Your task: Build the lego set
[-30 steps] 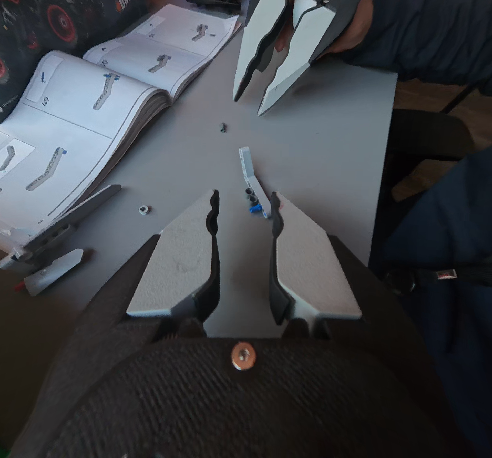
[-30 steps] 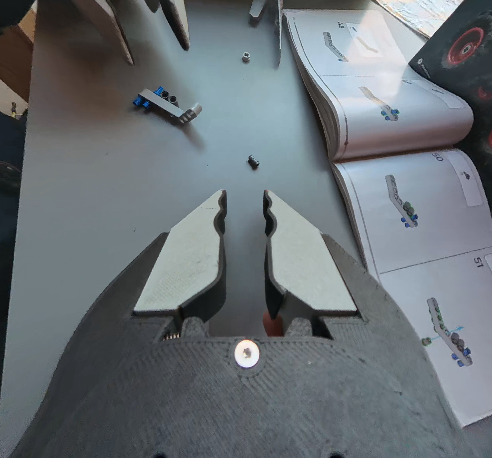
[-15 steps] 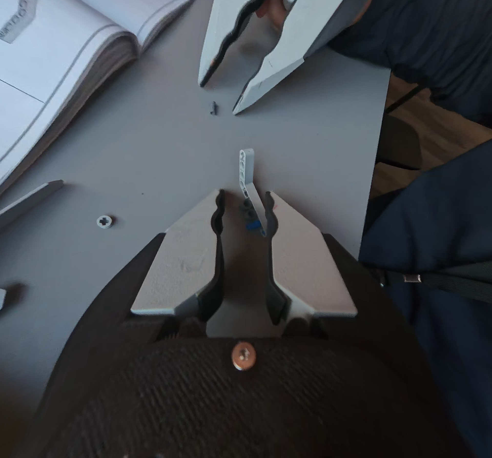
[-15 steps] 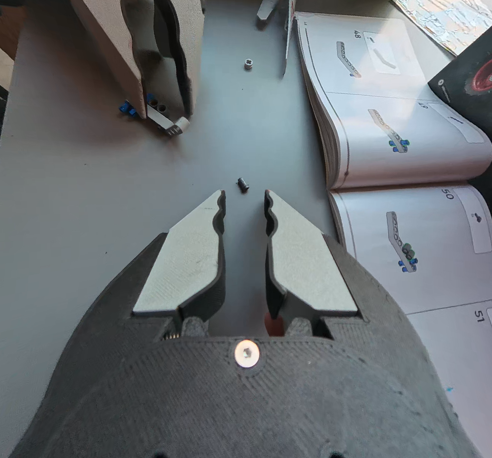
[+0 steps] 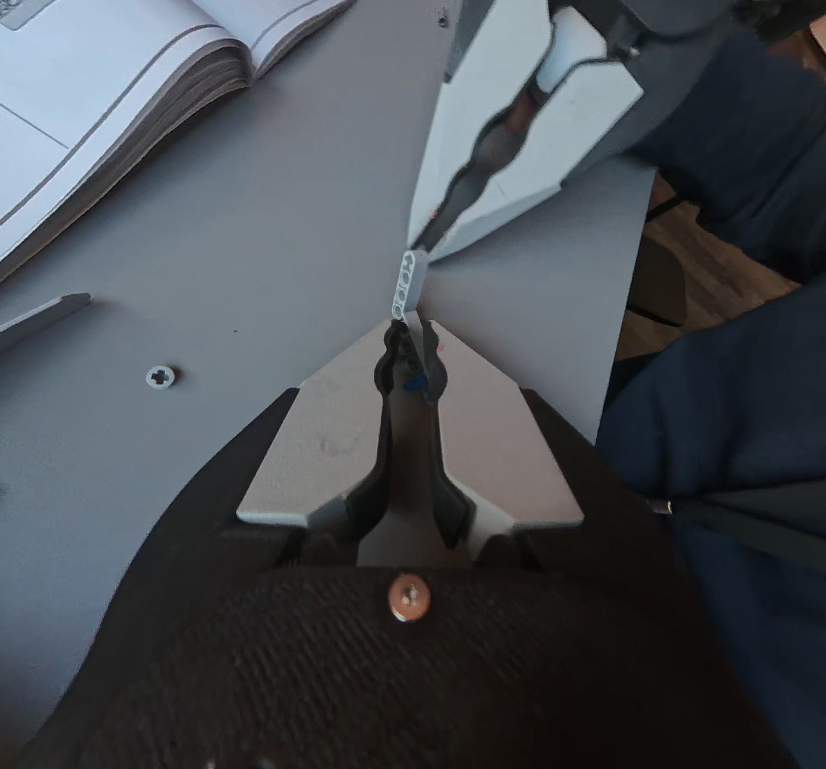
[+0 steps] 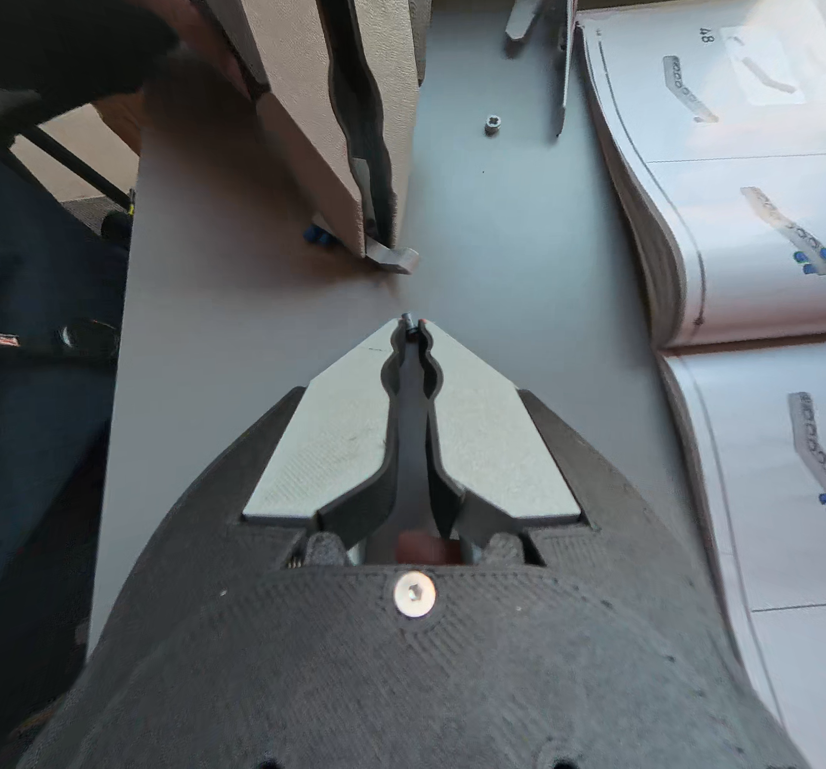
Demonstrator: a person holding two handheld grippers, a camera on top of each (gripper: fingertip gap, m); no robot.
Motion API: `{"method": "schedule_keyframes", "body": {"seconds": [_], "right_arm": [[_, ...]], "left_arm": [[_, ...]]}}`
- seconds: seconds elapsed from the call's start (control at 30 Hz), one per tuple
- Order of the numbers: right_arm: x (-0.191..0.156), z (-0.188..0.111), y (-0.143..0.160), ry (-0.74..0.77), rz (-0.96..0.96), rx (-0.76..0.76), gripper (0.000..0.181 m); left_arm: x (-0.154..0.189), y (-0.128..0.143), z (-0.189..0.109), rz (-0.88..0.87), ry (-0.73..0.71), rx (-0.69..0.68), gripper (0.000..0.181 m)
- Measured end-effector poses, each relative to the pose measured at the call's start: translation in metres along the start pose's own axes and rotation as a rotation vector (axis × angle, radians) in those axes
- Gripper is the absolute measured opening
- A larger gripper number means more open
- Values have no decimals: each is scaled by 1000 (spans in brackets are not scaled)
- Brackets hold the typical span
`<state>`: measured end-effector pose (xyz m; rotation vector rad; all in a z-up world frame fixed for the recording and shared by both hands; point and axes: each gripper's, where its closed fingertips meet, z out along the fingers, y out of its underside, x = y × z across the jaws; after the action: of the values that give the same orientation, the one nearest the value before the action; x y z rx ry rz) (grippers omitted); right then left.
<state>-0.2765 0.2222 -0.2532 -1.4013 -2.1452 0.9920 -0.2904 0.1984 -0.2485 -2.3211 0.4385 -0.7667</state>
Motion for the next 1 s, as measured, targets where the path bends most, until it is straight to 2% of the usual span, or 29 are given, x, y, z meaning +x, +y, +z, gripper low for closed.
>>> {"method": "schedule_keyframes", "body": {"seconds": [0.03,0.3,0.7,0.87,1.0], "right_arm": [[-2,1,-1,12,13,1,2],[-9,8,-8,17,74,-6,4],[-13,0,-1,6,87,-8,17],[-6,-4,0,65,59,-4,13],[-6,-1,0,39,87,-5,8]], "left_arm": [[-2,-1,1,-21,-12,10,7],[-5,-6,3,-108,-76,63,6],[-1,-7,1,-124,-72,91,19],[0,-4,2,-126,-65,71,9],[0,-4,4,-125,-58,63,6]]}}
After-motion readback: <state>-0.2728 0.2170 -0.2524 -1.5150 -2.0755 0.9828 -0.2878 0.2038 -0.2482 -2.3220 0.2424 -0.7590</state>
